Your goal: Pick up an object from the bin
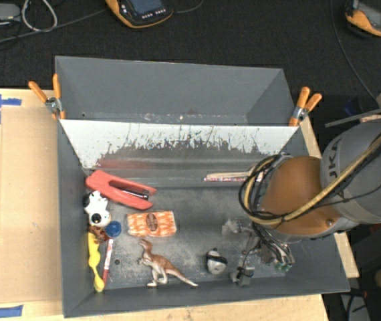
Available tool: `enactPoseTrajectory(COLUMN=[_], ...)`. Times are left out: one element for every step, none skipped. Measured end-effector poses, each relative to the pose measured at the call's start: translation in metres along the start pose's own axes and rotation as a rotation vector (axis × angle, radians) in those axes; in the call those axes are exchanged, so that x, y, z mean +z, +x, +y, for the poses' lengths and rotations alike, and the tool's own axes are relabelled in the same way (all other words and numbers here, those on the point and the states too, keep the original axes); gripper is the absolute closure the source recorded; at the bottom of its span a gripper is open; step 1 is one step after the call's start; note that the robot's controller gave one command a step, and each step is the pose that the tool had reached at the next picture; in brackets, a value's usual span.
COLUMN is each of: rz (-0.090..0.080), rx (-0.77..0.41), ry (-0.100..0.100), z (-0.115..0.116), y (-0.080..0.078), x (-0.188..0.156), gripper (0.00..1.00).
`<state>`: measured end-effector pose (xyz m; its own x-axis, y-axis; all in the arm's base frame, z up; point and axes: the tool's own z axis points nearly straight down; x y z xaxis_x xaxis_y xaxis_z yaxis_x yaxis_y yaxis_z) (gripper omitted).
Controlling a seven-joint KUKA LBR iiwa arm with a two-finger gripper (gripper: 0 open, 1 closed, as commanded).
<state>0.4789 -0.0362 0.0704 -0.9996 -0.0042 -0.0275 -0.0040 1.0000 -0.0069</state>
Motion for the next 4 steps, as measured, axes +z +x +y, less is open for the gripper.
enactPoseTrajectory(rz=[0.001, -0.002, -0.006, -0.021], rx=[-0.017, 0.044, -0.013, -0.120], ry=[-0.010, -0.006, -0.009, -0.006], z=[-0.020, 0.016, 0.009, 0.039], y=[-0.029, 0.004, 0.002, 0.004], x=[0.002, 0.000, 0.000, -0.002], gripper=[0.00, 0.00, 0.00, 0.00])
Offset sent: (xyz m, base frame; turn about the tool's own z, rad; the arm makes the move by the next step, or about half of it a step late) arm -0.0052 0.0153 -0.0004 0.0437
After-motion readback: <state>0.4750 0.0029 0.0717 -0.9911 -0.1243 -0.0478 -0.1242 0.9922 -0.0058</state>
